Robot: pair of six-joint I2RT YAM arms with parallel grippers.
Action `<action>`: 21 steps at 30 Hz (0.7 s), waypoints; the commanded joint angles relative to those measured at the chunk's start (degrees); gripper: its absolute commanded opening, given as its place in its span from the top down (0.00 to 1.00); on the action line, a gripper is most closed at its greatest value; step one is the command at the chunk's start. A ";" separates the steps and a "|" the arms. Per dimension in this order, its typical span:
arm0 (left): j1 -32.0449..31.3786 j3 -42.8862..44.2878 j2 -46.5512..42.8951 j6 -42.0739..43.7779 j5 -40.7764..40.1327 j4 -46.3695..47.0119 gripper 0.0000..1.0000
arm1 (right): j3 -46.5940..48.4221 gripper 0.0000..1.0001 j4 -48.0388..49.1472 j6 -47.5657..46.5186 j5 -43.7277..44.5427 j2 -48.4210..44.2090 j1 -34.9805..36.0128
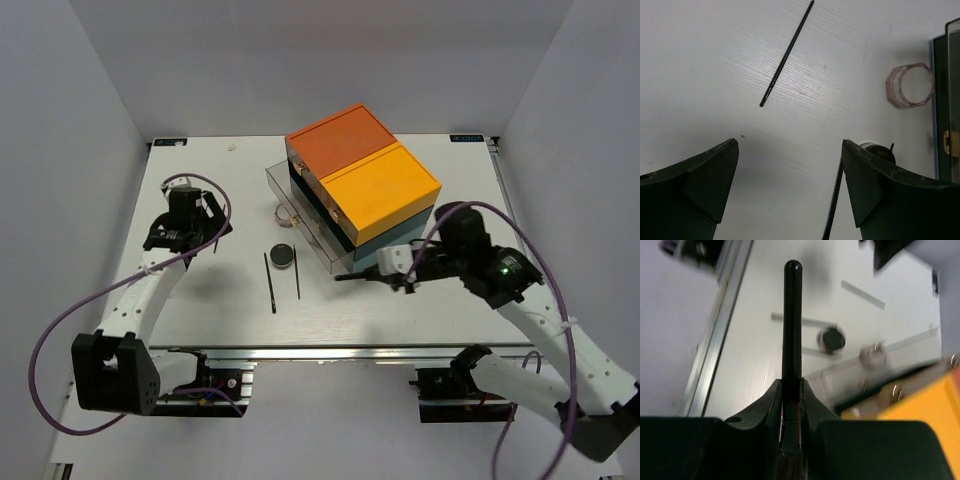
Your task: Organize the makeup
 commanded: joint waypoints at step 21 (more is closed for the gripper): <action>2.35 -1.43 4.65 8.34 3.59 6.23 0.03 | 28.04 1.00 31.37 35.22 73.13 44.25 23.48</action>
